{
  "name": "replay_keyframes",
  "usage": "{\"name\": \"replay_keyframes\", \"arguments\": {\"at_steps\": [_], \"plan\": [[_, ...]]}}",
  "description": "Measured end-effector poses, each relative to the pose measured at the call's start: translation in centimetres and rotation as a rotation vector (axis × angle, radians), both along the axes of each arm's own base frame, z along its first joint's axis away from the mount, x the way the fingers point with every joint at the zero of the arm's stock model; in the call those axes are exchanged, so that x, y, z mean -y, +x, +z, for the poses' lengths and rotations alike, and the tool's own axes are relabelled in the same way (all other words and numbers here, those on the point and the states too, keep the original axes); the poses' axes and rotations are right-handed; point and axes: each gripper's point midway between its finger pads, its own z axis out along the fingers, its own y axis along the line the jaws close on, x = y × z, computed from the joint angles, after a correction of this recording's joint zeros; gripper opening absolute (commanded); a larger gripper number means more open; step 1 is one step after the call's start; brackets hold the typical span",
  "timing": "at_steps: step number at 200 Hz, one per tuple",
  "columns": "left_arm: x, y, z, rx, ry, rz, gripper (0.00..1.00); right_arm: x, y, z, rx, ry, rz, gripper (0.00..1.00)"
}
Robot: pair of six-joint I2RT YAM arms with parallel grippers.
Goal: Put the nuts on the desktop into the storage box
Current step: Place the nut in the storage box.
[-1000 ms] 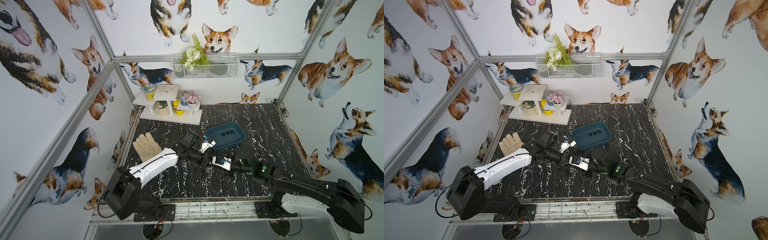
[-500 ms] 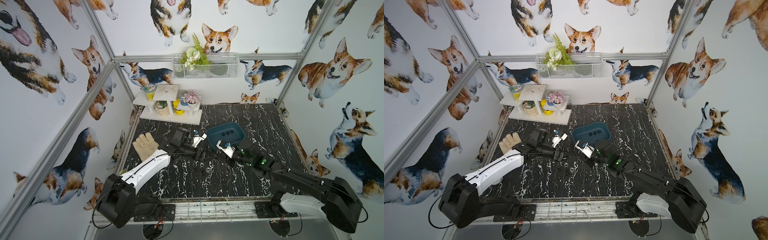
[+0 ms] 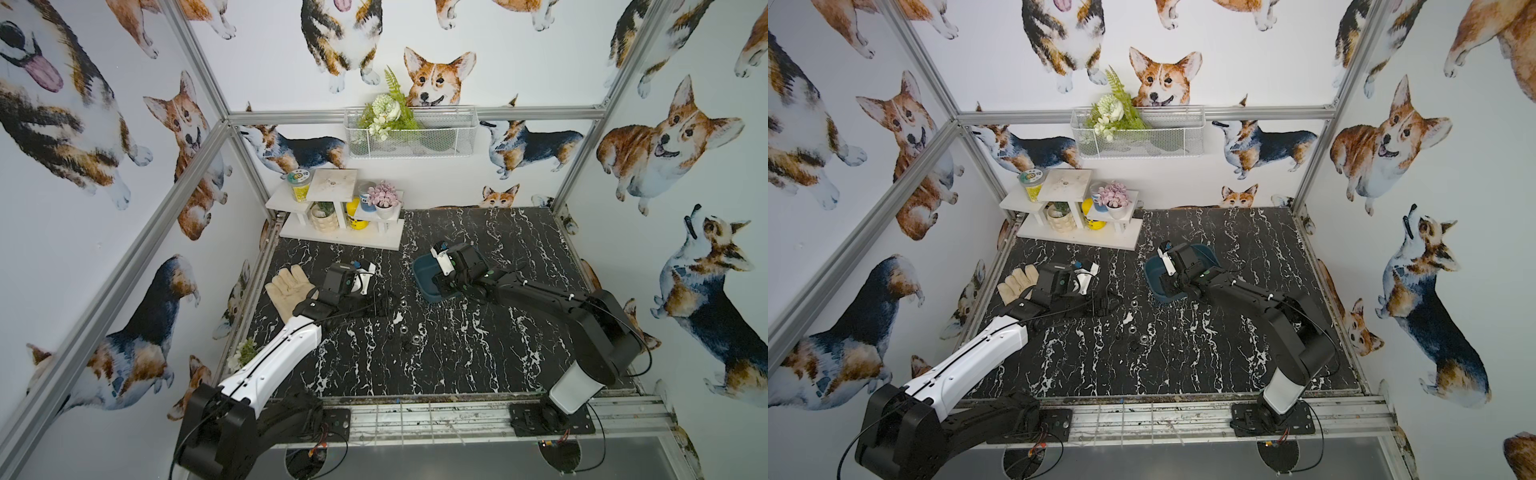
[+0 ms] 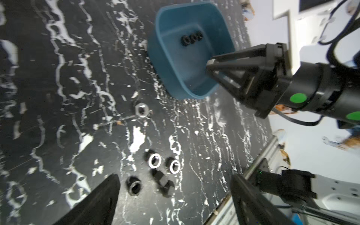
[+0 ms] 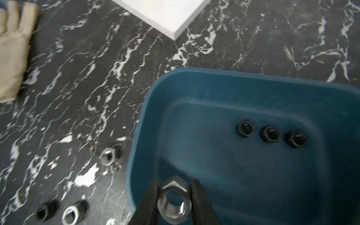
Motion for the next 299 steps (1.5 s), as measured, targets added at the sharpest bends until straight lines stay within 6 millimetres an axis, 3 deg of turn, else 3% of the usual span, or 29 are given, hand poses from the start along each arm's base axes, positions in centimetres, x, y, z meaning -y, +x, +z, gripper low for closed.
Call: {"name": "replay_keyframes", "arguments": {"at_steps": [44, 73, 134, 179, 205, 249, 283, 299], "plan": [[-2.2, -0.9, -2.6, -0.040, 0.113, 0.058, 0.94, -0.3, 3.6, -3.1, -0.045, -0.042, -0.115, 0.17], [-2.7, -1.6, -3.5, -0.059, 0.132, 0.065, 0.94, 0.9, 5.5, -4.8, -0.048, -0.087, -0.193, 0.18], [-3.1, -2.0, -4.5, -0.074, 0.144, 0.080, 0.94, 2.6, 6.6, -7.6, -0.079, -0.124, -0.269, 0.21], [-3.0, -1.8, -4.6, -0.079, 0.132, 0.093, 0.94, 2.3, 7.7, -7.6, -0.062, -0.116, -0.291, 0.38], [-3.0, -1.9, -4.8, -0.082, 0.128, 0.099, 0.93, 2.2, 7.9, -7.6, -0.052, -0.112, -0.293, 0.40], [-3.0, -1.9, -5.1, -0.092, 0.102, 0.129, 0.92, 1.9, 8.4, -6.2, -0.018, -0.103, -0.272, 0.45], [-2.0, -1.4, -4.6, -0.075, 0.052, 0.142, 0.91, 2.1, 7.6, -1.4, 0.059, -0.052, -0.246, 0.53], [-1.1, -1.0, -3.8, -0.048, 0.048, 0.136, 0.90, 2.2, 6.8, 0.9, 0.095, -0.025, -0.221, 0.69]]}}
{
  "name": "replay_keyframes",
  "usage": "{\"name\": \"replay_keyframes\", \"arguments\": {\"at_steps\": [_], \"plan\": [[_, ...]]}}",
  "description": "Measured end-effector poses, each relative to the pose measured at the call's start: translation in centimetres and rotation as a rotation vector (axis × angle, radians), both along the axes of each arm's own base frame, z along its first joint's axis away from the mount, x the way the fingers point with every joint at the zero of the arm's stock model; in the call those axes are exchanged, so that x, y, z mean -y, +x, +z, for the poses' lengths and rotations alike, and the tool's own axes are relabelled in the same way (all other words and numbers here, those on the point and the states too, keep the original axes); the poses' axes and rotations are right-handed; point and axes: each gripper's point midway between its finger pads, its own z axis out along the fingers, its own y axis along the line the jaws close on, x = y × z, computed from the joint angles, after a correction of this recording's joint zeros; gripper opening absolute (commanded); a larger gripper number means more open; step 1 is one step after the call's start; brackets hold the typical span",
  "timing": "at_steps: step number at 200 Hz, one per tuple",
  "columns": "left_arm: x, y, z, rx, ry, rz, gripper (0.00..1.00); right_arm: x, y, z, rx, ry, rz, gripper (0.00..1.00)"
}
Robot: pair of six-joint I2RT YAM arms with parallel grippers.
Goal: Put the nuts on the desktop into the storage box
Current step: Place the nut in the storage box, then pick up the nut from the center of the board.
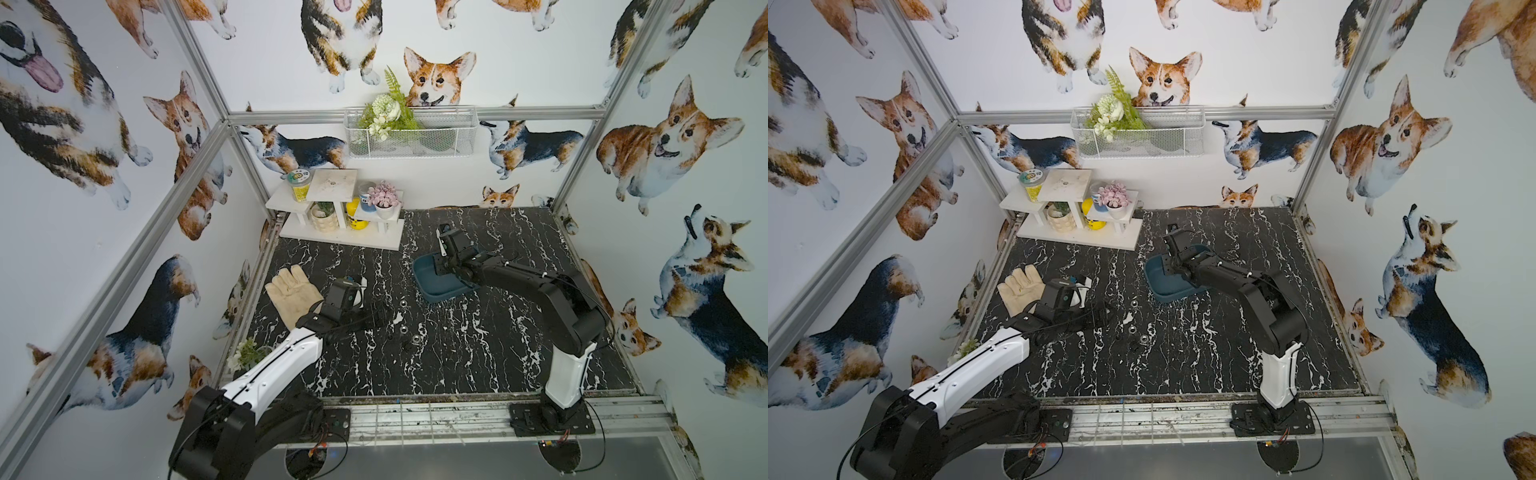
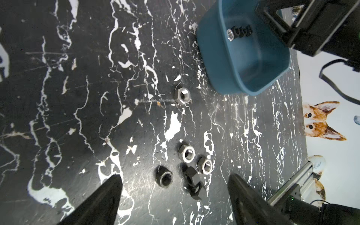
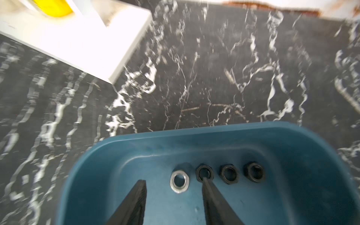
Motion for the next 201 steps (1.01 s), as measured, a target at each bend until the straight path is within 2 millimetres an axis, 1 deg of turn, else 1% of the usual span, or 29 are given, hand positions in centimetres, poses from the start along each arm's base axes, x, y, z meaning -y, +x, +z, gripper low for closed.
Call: {"name": "replay_keyframes", "arguments": {"at_steps": [5, 6, 7, 8, 10, 12, 13, 16, 29, 44, 56, 74, 98, 112, 131, 144, 173, 201], "plan": [[0.4, 0.2, 0.4, 0.010, 0.003, -0.002, 0.89, 0.2, -0.4, 0.6, 0.010, 0.003, 0.004, 0.74], [0.4, 0.3, 0.4, 0.013, 0.004, -0.003, 0.89, 0.2, -0.4, 0.7, 0.011, 0.003, 0.005, 0.75], [0.5, 0.4, 0.6, 0.019, 0.007, -0.004, 0.89, 0.2, -0.5, 0.9, 0.014, 0.005, 0.008, 0.78], [0.5, 0.4, 0.6, 0.019, 0.007, -0.004, 0.89, 0.2, -0.5, 0.9, 0.014, 0.005, 0.008, 0.78], [0.7, 0.5, 0.7, 0.026, 0.008, -0.006, 0.89, 0.2, -0.7, 1.2, 0.017, 0.009, 0.014, 0.84], [0.9, 0.7, 0.9, 0.031, 0.012, -0.008, 0.89, 0.3, -0.9, 1.4, 0.021, 0.010, 0.018, 0.94], [0.9, 0.7, 0.9, 0.031, 0.012, -0.008, 0.89, 0.3, -1.0, 1.5, 0.023, 0.011, 0.019, 0.97], [1.1, 0.9, 1.1, 0.039, 0.016, -0.010, 0.89, 0.3, -1.3, 1.8, 0.027, 0.013, 0.030, 1.00], [2.1, 1.6, 1.4, 0.054, 0.036, -0.020, 0.86, 1.0, -2.6, 3.1, 0.053, 0.022, 0.042, 1.00], [3.1, 2.4, 1.3, 0.049, 0.068, -0.030, 0.83, 1.8, -4.1, 4.6, 0.089, 0.030, 0.058, 1.00], [4.1, 3.3, 1.3, 0.054, 0.091, -0.038, 0.80, 2.5, -5.2, 5.3, 0.112, 0.035, 0.059, 1.00], [5.6, 4.0, 0.4, 0.047, 0.155, -0.062, 0.76, 3.5, -6.8, 6.2, 0.137, 0.034, 0.058, 1.00], [7.3, 5.2, -0.7, 0.048, 0.251, -0.085, 0.75, 4.5, -8.5, 7.6, 0.176, 0.037, 0.077, 1.00], [8.2, 6.0, -1.5, 0.051, 0.307, -0.094, 0.75, 5.0, -9.4, 8.0, 0.193, 0.040, 0.078, 1.00], [8.6, 6.8, -2.9, 0.036, 0.385, -0.100, 0.74, 5.8, -10.5, 7.8, 0.186, 0.034, 0.072, 1.00], [8.2, 7.2, -3.8, 0.018, 0.437, -0.088, 0.73, 6.1, -11.1, 7.7, 0.179, 0.039, 0.071, 1.00], [7.6, 7.2, -5.4, -0.018, 0.512, -0.087, 0.70, 6.5, -12.8, 7.3, 0.162, 0.063, 0.082, 1.00], [7.2, 6.8, -7.0, -0.057, 0.552, -0.095, 0.64, 7.1, -14.0, 7.1, 0.159, 0.081, 0.075, 1.00]]}}
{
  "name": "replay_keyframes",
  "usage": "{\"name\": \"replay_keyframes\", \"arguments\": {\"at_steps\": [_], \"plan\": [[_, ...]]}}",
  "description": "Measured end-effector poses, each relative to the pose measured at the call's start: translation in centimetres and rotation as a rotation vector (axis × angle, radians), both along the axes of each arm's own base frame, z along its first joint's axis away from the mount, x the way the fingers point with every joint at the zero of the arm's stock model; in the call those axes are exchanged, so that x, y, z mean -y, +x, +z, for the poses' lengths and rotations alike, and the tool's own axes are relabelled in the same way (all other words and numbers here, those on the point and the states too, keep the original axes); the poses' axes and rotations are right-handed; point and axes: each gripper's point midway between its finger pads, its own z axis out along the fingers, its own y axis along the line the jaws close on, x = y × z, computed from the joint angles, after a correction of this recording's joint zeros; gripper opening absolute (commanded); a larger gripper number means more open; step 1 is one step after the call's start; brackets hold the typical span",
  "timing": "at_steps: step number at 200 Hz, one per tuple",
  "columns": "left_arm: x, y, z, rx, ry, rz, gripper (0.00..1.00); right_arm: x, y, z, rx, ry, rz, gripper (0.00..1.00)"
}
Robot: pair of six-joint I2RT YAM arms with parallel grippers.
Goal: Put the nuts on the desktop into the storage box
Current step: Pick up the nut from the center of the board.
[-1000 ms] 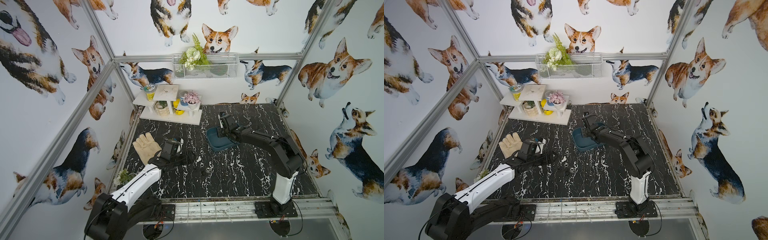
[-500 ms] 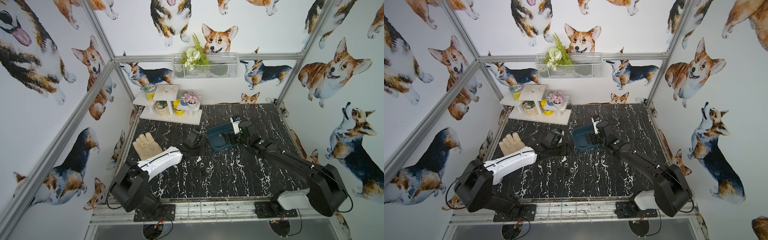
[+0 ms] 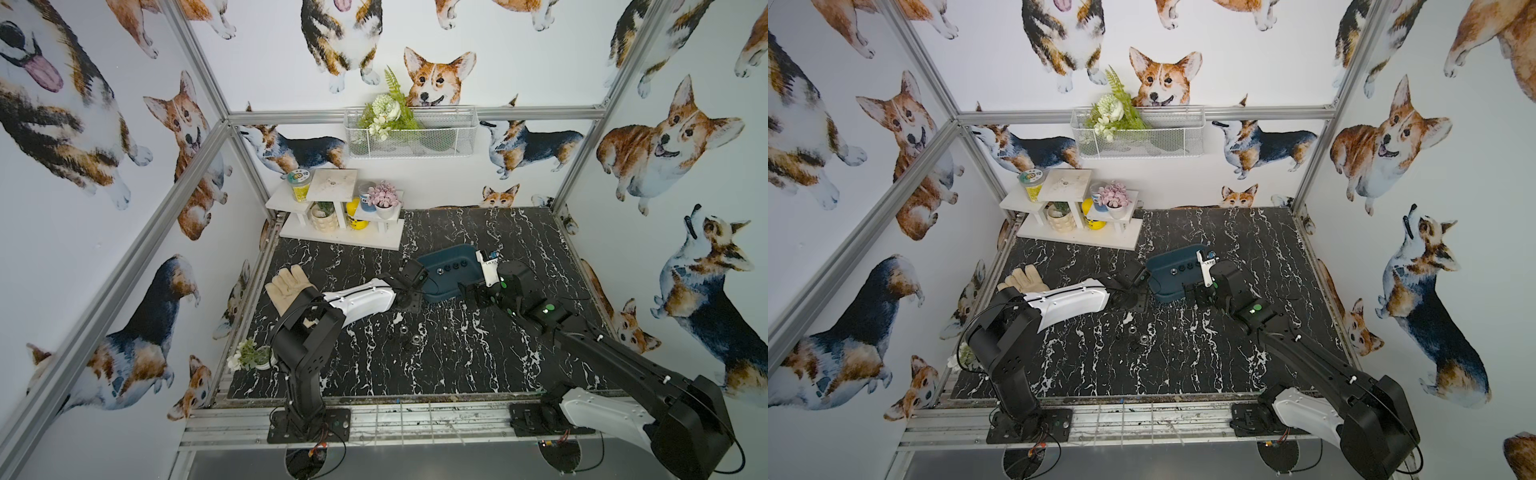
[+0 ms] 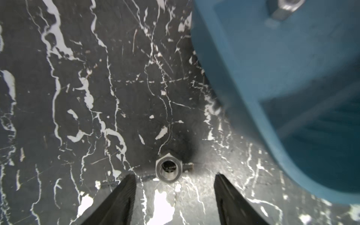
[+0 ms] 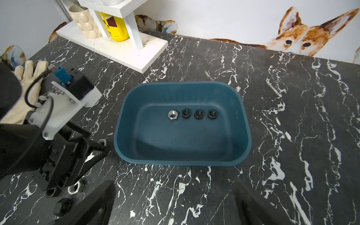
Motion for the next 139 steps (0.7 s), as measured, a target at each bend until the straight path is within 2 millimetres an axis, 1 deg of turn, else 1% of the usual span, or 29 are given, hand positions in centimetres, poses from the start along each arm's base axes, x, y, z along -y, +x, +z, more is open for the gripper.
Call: {"name": "replay_keyframes", "arguments": {"at_steps": [16, 60, 75, 97, 139], "plan": [[-0.2, -0.1, -0.7, -0.017, 0.018, 0.003, 0.60, 0.2, -0.4, -0.2, -0.007, 0.002, -0.002, 1.00], [-0.4, -0.5, -1.9, -0.051, 0.019, 0.032, 0.47, 0.5, -0.9, 0.1, -0.010, 0.019, -0.017, 1.00], [-0.5, -0.6, -2.2, -0.051, 0.014, 0.038, 0.46, 0.6, -1.0, 0.3, -0.009, 0.023, -0.019, 1.00], [-0.6, -0.1, -2.4, -0.042, 0.001, 0.049, 0.44, 0.6, -1.0, 0.5, -0.005, 0.033, -0.022, 1.00], [-0.8, -0.1, -2.7, -0.030, -0.005, 0.053, 0.42, 0.4, -1.2, 0.8, -0.009, 0.068, -0.021, 1.00]]}}
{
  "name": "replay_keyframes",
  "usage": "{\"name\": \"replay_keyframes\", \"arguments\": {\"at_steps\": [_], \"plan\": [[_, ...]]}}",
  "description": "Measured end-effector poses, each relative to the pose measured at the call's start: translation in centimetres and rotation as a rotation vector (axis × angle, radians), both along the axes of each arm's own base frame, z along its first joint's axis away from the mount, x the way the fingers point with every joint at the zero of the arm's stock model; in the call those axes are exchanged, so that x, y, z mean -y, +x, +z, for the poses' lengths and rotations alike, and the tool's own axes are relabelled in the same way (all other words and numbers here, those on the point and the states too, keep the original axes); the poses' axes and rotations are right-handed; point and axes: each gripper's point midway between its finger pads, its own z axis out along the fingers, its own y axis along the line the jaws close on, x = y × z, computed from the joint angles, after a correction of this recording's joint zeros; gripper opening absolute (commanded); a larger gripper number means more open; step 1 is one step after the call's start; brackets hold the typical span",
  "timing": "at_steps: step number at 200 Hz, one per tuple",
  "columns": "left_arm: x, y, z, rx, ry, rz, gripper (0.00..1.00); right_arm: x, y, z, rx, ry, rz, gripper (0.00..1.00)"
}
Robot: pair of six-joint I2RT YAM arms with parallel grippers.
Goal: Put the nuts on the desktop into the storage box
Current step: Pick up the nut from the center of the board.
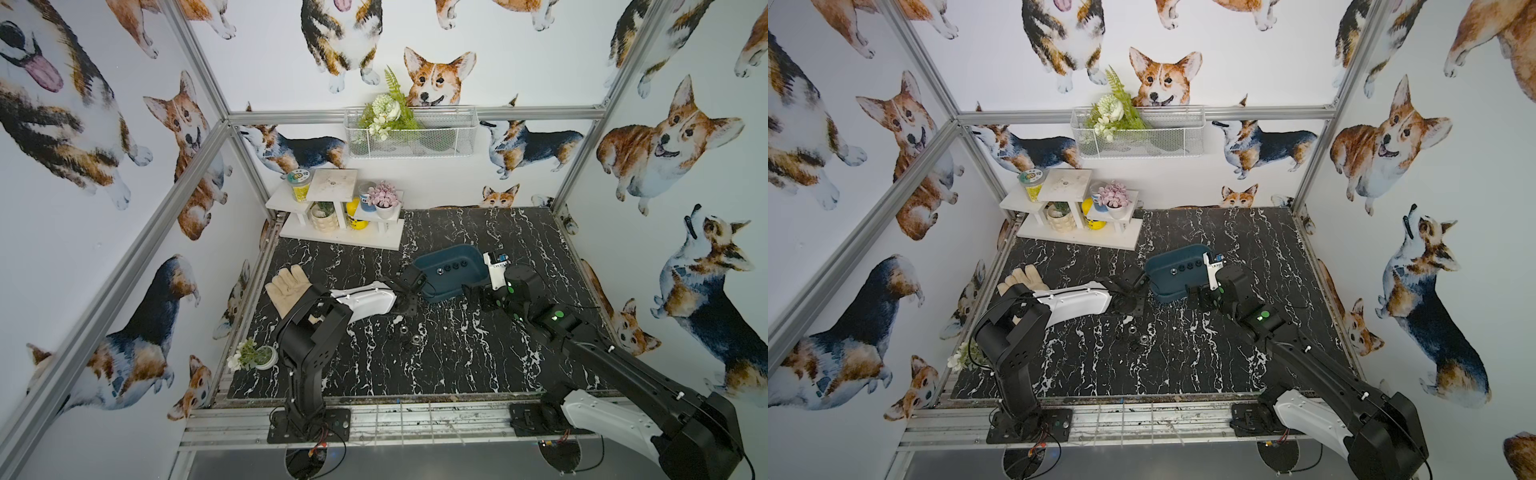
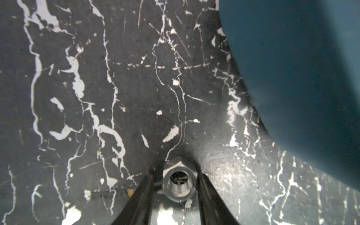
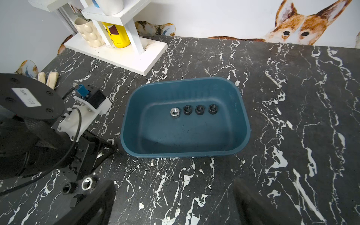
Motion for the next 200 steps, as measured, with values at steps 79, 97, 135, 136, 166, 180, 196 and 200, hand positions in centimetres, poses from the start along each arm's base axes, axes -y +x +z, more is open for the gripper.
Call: {"name": "replay_keyframes", "arguments": {"at_steps": [79, 97, 135, 136, 166, 180, 196, 200], "plan": [[-0.4, 0.1, -0.2, 0.001, 0.016, 0.014, 0.30, -0.3, -0.3, 0.6, 0.004, 0.038, 0.012, 1.00], [-0.4, 0.0, -0.3, 0.000, 0.017, 0.014, 0.27, -0.4, -0.3, 0.6, 0.003, 0.040, 0.014, 1.00], [-0.4, 0.0, -0.2, 0.005, 0.011, 0.001, 0.25, -0.8, -0.7, 0.1, -0.010, 0.050, 0.040, 1.00], [-0.3, 0.0, -0.2, 0.006, 0.010, 0.000, 0.25, -0.8, -0.7, 0.1, -0.010, 0.050, 0.041, 1.00], [0.1, -0.1, 0.7, 0.009, -0.043, -0.021, 0.25, -2.4, -1.7, -0.6, -0.005, 0.065, 0.162, 1.00], [1.1, -0.7, 1.5, -0.007, -0.117, -0.047, 0.24, -3.3, -2.6, -0.8, 0.020, 0.064, 0.254, 0.99], [2.1, -1.6, 3.3, -0.012, -0.205, -0.084, 0.24, -4.3, -3.7, -0.8, 0.067, 0.065, 0.357, 0.95], [2.4, -1.7, 4.0, -0.009, -0.232, -0.092, 0.24, -4.5, -4.1, -0.8, 0.082, 0.065, 0.386, 0.94]]}}
